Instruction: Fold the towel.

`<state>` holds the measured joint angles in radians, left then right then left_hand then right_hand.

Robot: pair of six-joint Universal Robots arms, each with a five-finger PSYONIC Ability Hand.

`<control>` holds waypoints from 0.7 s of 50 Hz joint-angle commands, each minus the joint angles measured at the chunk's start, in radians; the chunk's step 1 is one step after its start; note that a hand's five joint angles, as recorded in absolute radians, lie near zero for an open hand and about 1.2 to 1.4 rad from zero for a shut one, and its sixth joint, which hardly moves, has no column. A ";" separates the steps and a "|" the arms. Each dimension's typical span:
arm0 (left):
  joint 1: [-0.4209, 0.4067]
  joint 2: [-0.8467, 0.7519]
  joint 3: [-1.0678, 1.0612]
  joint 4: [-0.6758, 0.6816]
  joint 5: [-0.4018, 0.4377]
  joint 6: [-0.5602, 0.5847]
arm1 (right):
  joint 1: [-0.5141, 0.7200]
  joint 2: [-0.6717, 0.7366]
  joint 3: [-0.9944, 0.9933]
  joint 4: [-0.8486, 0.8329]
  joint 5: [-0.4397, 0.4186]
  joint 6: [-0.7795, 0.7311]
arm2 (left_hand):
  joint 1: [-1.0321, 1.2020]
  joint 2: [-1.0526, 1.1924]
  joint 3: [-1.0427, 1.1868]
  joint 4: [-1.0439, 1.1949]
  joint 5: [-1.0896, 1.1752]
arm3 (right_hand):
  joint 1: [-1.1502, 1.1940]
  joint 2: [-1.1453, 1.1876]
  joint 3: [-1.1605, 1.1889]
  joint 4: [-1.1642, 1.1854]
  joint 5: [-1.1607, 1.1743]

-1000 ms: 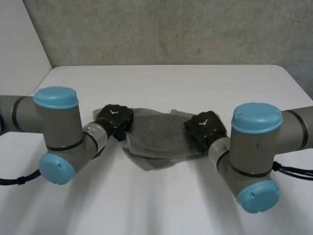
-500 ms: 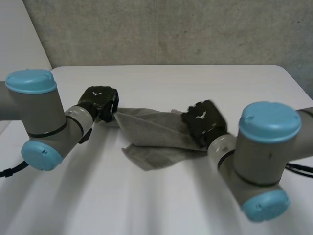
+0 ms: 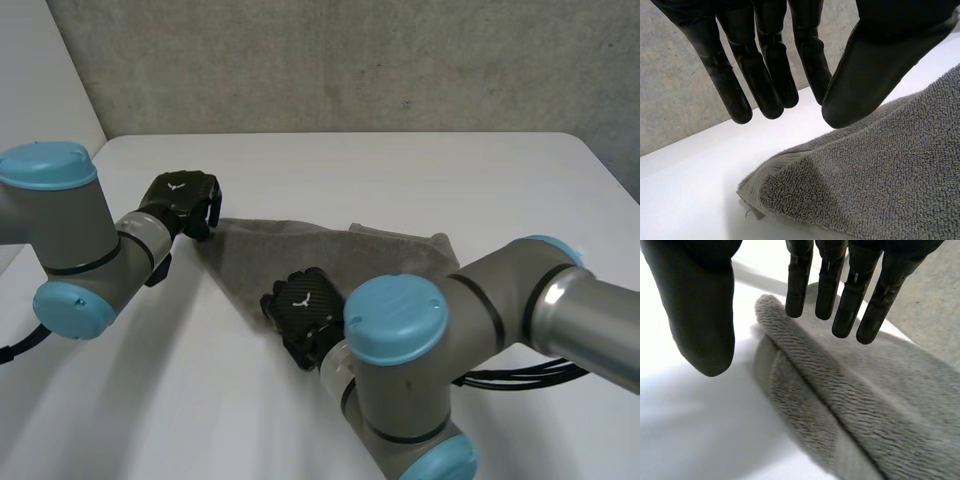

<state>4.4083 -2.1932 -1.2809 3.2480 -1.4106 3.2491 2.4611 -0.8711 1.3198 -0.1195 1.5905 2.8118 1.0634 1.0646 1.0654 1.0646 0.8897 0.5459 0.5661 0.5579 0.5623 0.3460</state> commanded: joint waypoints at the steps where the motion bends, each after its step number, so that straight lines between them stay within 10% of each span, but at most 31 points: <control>1: 0.000 -0.022 -0.011 0.001 0.016 0.011 | 0.022 0.009 -0.013 0.031 0.011 0.008 | -0.364 -0.365 -0.366 -0.365 -0.365 | -0.073 -0.094 -0.085 -0.090 -0.048; 15: -0.003 -0.063 -0.044 -0.022 0.229 0.165 | 0.013 -0.066 0.122 0.003 0.115 0.009 | -0.668 -0.669 -0.670 -0.669 -0.669 | 0.000 -0.020 -0.012 -0.016 0.025; 35: -0.013 -0.086 -0.075 -0.019 0.237 0.224 | -0.168 -0.178 0.283 -0.040 0.108 -0.009 | -0.656 -0.657 -0.658 -0.657 -0.657 | 0.044 0.024 0.032 0.028 0.069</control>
<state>4.4016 -2.2720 -1.3534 3.2258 -1.1725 3.4762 2.3895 -1.0195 1.5583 -0.1591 1.7138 2.8040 0.4410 0.4521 0.4654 0.4553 0.2342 0.5702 0.5495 0.5634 0.5667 0.4021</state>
